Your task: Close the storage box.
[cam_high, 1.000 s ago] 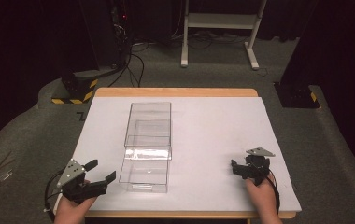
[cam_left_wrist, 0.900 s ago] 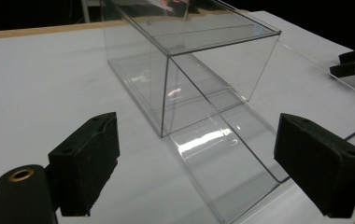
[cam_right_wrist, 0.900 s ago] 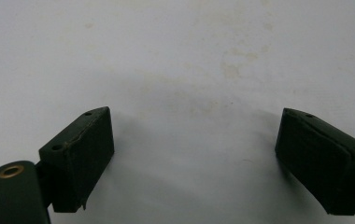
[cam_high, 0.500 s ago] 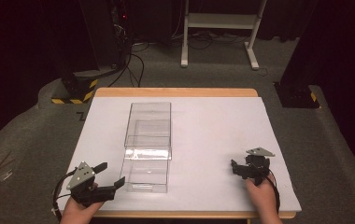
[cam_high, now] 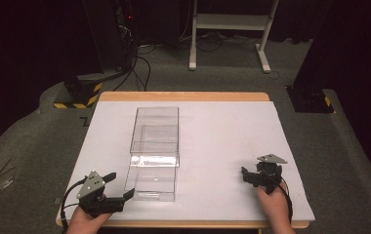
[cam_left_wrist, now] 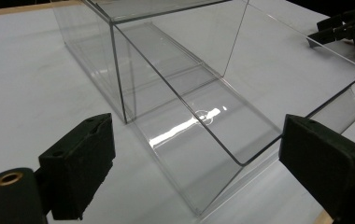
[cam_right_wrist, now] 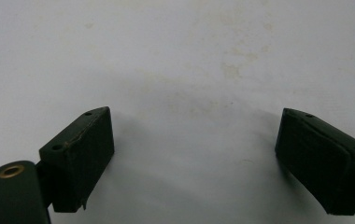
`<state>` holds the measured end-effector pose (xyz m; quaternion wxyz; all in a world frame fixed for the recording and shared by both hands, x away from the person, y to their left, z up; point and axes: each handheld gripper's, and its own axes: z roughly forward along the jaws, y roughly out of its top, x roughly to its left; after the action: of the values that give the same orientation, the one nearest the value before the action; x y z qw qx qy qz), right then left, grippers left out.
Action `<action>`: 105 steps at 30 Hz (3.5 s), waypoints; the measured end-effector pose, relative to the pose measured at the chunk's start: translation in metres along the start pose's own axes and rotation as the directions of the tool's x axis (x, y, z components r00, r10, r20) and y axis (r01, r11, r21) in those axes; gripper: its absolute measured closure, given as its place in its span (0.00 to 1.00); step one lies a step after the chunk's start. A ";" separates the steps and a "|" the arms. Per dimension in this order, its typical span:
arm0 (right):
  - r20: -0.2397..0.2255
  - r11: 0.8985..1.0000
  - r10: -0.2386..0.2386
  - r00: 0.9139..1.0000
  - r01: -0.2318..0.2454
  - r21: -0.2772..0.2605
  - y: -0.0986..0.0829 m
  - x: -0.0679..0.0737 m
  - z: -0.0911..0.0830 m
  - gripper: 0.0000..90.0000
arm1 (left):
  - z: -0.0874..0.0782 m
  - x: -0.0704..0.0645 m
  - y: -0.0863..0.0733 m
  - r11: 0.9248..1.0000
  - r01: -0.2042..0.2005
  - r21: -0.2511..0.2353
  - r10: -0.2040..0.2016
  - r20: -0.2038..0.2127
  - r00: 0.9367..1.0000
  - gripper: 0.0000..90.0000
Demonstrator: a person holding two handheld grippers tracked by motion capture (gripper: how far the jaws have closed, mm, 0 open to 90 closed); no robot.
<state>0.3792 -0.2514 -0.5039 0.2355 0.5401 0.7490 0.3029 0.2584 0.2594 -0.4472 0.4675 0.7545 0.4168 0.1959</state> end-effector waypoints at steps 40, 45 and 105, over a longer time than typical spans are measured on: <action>0.001 1.000 0.003 1.000 -0.003 0.002 0.000 0.001 0.000 0.13 | 0.013 -0.006 -0.014 0.998 -0.063 -0.001 0.063 0.004 0.998 0.26; 0.002 1.000 0.003 1.000 -0.003 0.001 0.000 0.001 0.000 0.13 | 0.014 -0.009 -0.014 0.998 -0.064 -0.012 0.064 0.011 0.998 0.38; 0.003 1.000 0.001 1.000 -0.001 0.001 0.000 0.001 0.000 0.13 | 0.040 -0.011 -0.011 0.997 0.028 -0.072 -0.030 -0.022 0.999 0.38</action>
<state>0.3788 -0.2507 -0.5037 0.2362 0.5411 0.7486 0.3017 0.2744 0.2315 -0.4755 0.4923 0.7288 0.4257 0.2127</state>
